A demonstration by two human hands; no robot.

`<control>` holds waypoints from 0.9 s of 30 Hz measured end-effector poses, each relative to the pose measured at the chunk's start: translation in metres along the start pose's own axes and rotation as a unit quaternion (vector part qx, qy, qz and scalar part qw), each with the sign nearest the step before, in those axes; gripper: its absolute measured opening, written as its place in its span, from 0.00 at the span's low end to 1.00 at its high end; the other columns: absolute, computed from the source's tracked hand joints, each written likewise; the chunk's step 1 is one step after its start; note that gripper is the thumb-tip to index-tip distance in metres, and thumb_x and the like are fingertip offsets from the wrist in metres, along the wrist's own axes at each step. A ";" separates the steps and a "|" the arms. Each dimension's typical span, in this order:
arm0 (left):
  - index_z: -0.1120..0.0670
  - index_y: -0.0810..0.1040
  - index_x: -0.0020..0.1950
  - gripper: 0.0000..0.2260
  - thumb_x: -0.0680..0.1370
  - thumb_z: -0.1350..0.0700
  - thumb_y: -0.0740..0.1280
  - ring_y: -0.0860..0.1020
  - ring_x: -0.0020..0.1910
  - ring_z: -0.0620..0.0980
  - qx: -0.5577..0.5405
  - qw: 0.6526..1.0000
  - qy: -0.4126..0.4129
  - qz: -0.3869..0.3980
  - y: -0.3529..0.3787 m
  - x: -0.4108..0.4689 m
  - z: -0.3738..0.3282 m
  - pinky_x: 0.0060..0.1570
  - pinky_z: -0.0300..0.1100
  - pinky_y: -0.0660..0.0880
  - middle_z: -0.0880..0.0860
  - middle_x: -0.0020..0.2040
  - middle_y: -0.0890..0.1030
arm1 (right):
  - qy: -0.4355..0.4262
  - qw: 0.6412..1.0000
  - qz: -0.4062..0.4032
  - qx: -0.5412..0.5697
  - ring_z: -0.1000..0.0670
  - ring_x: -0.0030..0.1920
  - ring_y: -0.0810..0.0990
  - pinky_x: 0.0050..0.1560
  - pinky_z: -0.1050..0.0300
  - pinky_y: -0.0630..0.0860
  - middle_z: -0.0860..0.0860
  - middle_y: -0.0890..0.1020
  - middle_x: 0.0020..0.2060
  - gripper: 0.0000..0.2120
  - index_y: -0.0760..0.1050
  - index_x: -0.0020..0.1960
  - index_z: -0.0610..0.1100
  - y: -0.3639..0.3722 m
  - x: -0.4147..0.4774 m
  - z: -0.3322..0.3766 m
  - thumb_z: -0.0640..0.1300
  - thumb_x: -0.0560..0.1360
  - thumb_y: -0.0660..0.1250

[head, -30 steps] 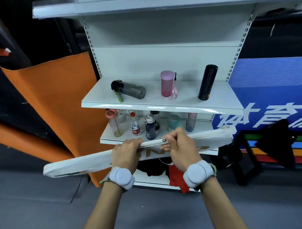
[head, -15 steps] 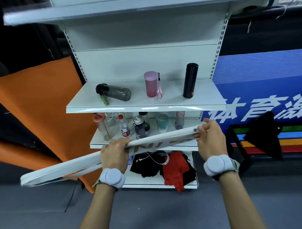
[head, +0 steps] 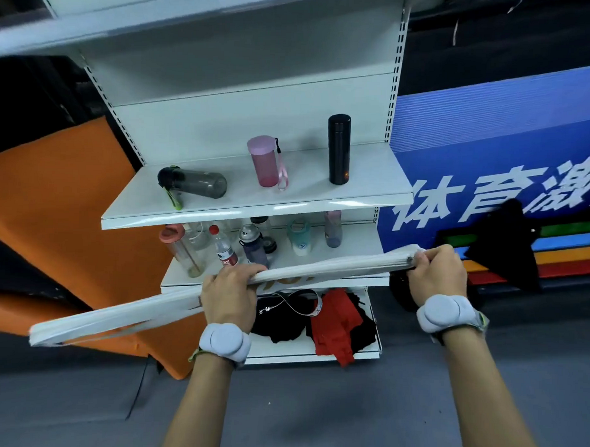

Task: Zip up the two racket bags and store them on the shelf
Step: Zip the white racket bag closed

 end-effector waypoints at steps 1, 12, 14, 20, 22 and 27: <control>0.43 0.85 0.52 0.18 0.70 0.65 0.72 0.80 0.49 0.56 0.017 1.000 0.003 0.019 0.008 0.000 -0.006 0.52 0.48 0.70 0.49 0.46 0.86 | 0.016 1.000 0.005 -0.016 0.35 0.57 0.74 0.55 0.47 0.70 0.36 0.76 0.57 0.09 0.72 0.55 0.35 -0.003 0.001 -0.006 0.41 0.79 0.62; 0.43 0.82 0.56 0.16 0.75 0.62 0.67 0.78 0.56 0.48 0.038 0.984 0.124 0.120 0.076 -0.016 -0.136 0.52 0.45 0.65 0.43 0.53 0.84 | -0.216 0.941 0.100 -0.242 0.52 0.60 0.76 0.76 0.35 0.42 0.59 0.81 0.48 0.14 0.77 0.53 0.59 0.025 -0.030 0.013 0.47 0.70 0.71; 0.44 0.82 0.55 0.14 0.74 0.61 0.69 0.79 0.54 0.49 0.038 0.983 0.141 0.112 0.082 -0.017 -0.155 0.51 0.46 0.63 0.44 0.51 0.85 | -0.213 0.945 0.082 -0.234 0.52 0.54 0.78 0.75 0.35 0.45 0.58 0.82 0.42 0.11 0.77 0.49 0.58 0.019 -0.023 0.005 0.45 0.71 0.70; 0.44 0.79 0.53 0.12 0.73 0.57 0.73 0.77 0.55 0.47 0.063 0.988 0.112 0.085 0.081 0.002 -0.142 0.59 0.47 0.59 0.42 0.50 0.82 | -0.176 0.960 0.063 -0.206 0.48 0.52 0.78 0.73 0.37 0.48 0.56 0.80 0.40 0.11 0.77 0.47 0.56 0.000 0.006 -0.022 0.41 0.71 0.69; 0.44 0.80 0.53 0.11 0.74 0.57 0.72 0.78 0.54 0.48 0.076 0.986 0.106 0.109 0.087 0.012 -0.131 0.57 0.45 0.59 0.43 0.50 0.83 | -0.160 0.962 0.072 -0.210 0.48 0.52 0.78 0.73 0.38 0.49 0.56 0.81 0.40 0.09 0.77 0.46 0.55 0.000 0.018 -0.031 0.42 0.71 0.69; 0.45 0.82 0.52 0.13 0.73 0.60 0.68 0.79 0.54 0.50 0.036 0.982 0.098 0.160 0.110 0.030 -0.127 0.49 0.42 0.60 0.44 0.50 0.85 | -0.131 0.942 0.115 -0.286 0.46 0.53 0.79 0.67 0.44 0.59 0.54 0.81 0.45 0.12 0.75 0.50 0.56 0.018 0.043 -0.039 0.44 0.69 0.69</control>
Point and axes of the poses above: each hand's wrist, its own x-axis towards the middle knuckle, its own y-axis out of the palm, z = x × y, the point moved 9 cm from there along x, towards the middle knuckle
